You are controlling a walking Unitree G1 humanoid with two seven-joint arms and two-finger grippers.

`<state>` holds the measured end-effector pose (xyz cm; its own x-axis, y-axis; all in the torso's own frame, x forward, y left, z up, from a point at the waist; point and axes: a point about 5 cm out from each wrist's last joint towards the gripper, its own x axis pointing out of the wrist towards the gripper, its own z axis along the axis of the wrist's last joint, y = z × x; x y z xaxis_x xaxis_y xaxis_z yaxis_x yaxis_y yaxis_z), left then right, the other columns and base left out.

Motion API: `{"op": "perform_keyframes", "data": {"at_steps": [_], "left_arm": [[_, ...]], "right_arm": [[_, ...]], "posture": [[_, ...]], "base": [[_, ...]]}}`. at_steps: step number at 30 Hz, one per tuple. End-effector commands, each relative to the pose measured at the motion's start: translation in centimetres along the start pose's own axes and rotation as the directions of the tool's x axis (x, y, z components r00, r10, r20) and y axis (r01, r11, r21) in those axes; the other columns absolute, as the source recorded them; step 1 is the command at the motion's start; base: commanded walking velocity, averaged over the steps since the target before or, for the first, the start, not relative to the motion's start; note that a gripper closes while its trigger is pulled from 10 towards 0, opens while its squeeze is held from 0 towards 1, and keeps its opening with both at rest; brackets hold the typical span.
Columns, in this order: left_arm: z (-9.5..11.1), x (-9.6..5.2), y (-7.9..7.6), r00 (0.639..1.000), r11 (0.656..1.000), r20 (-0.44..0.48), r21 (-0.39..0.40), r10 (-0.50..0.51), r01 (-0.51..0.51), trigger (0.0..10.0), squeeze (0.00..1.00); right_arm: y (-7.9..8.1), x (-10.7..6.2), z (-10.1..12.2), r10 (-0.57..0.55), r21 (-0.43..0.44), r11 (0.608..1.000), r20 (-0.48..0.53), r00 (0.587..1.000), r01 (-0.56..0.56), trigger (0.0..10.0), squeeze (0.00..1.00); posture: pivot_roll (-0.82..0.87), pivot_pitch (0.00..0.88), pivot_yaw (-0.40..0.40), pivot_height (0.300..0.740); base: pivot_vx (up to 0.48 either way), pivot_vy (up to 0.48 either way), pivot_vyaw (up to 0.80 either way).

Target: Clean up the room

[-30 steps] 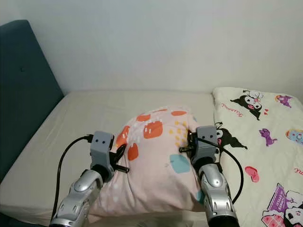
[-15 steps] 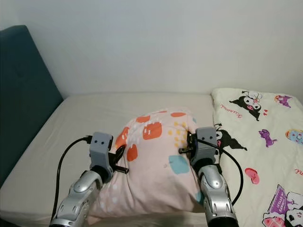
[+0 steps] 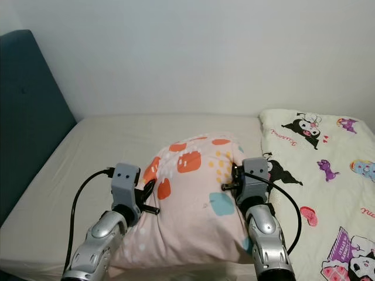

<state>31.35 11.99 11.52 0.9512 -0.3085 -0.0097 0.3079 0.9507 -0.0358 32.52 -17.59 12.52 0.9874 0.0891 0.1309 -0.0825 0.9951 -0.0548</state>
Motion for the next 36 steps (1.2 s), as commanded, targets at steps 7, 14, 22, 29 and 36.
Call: {"op": "perform_keyframes", "data": {"at_steps": [7,14,22,29,36], "left_arm": [[0.53,-0.15,0.06,0.999,0.999,0.035,0.033,-0.016,0.015,10.0,0.0],[0.6,-0.15,-0.05,0.999,0.999,0.035,0.036,-0.021,0.02,10.0,0.0],[0.51,-0.2,0.04,0.999,1.0,0.029,0.024,-0.017,0.016,10.0,0.0],[0.52,-0.18,0.15,1.0,1.0,0.026,0.029,-0.012,0.011,10.0,0.0],[0.58,-0.08,-0.05,0.999,0.999,0.026,0.029,-0.026,0.025,10.0,0.0]], "right_arm": [[-0.31,-0.12,0.65,-0.026,0.006,1.0,0.054,0.998,0.026,10.0,0.0],[-0.41,-0.11,0.67,-0.031,0.006,1.0,0.055,0.998,0.03,10.0,0.0],[-0.45,-0.14,0.58,-0.031,0.007,0.999,0.051,0.998,0.031,10.0,0.0],[-0.55,-0.16,0.54,-0.036,0.007,0.999,0.049,0.998,0.035,10.0,0.0],[-0.6,-0.17,0.6,-0.038,0.008,0.999,0.052,0.998,0.038,10.0,0.0]], "posture": [[0.02,0.126,0.01,0.74],[0.03,0.131,0.011,0.74],[0.02,0.133,0.012,0.74],[0.02,0.135,0.014,0.74],[0.02,0.136,0.016,0.74]], "base": [[0.0,0.0,0.0],[0.0,0.0,0.0],[0.0,0.0,0.0],[0.0,0.0,0.0],[0.0,0.0,0.0]]}}
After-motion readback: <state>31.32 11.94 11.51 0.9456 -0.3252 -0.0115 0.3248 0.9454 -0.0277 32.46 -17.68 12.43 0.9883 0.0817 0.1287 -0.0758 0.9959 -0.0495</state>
